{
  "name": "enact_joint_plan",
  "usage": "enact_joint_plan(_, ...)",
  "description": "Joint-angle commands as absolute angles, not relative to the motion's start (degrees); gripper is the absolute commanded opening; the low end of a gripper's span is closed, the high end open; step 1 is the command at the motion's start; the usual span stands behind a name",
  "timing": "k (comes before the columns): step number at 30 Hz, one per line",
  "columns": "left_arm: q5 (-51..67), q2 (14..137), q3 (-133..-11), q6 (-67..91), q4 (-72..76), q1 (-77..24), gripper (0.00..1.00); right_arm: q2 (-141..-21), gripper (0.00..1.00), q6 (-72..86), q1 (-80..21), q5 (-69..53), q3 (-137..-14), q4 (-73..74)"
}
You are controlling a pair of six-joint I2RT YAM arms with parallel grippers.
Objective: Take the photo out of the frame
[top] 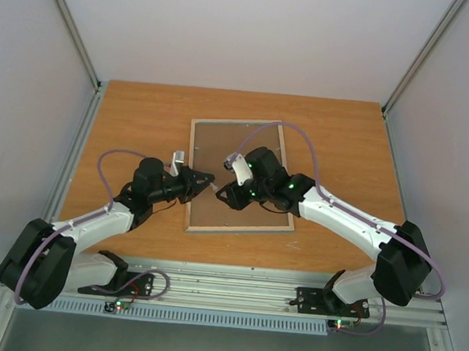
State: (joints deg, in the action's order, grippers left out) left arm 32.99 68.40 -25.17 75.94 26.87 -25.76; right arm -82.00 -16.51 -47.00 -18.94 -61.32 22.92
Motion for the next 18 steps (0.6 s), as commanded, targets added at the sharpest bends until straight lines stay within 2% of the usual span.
enact_joint_plan(1, 30.8, 66.2, -23.4, 80.2, 32.8, -26.1, 0.00, -82.1, 0.37, -16.3, -47.4, -19.3, -60.2, 19.9)
enact_joint_plan(18, 29.3, 65.7, -21.8, 83.5, 33.8, -26.0, 0.01, -84.1, 0.34, -16.9, -47.6, -19.0, -58.9, 19.3)
